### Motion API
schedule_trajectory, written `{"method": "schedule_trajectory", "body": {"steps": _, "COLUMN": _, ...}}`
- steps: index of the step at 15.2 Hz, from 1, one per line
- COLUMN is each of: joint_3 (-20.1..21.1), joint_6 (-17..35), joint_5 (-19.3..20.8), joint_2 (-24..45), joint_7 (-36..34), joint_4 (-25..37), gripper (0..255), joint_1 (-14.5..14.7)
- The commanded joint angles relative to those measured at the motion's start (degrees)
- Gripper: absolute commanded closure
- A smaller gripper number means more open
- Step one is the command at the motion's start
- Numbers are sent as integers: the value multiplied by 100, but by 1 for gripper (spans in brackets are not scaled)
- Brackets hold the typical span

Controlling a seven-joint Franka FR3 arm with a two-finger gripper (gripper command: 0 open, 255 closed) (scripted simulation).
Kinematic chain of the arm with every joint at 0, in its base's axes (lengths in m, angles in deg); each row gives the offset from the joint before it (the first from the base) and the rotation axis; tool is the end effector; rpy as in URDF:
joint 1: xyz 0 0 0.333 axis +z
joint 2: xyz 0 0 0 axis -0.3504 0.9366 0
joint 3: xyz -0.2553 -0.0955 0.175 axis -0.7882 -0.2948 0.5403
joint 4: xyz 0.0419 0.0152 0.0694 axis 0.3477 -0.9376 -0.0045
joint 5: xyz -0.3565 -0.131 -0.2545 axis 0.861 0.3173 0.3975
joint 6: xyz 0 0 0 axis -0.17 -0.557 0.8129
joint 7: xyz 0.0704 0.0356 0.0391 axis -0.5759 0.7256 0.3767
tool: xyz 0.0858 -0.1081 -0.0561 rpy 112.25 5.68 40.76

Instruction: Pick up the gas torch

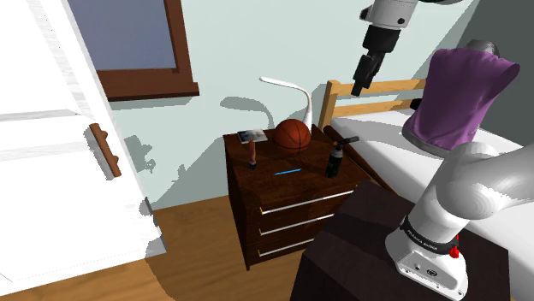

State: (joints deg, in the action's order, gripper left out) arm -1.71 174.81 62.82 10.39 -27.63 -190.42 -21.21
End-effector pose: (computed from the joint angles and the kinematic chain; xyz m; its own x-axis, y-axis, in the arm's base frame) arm 0.3633 -0.0198 0.5750 0.9935 0.0869 0.0731 0.0881 -0.9960 -0.0137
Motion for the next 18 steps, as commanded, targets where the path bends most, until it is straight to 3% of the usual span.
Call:
{"method": "schedule_trajectory", "body": {"steps": 1, "joint_3": 0, "joint_6": 0, "joint_5": 0, "joint_2": 0, "joint_7": 0, "joint_4": 0, "gripper": 0, "joint_1": 0}}
{"method": "schedule_trajectory", "body": {"steps": 10, "joint_3": -940, "joint_6": 1199, "joint_5": 754, "joint_2": 427, "joint_7": 1519, "joint_4": -925, "gripper": 0, "joint_1": -63}}
{"method": "schedule_trajectory", "body": {"steps": 18, "joint_3": -1845, "joint_6": 2481, "joint_5": 1320, "joint_2": 1500, "joint_7": 2833, "joint_4": -1189, "gripper": 0, "joint_1": -87}}
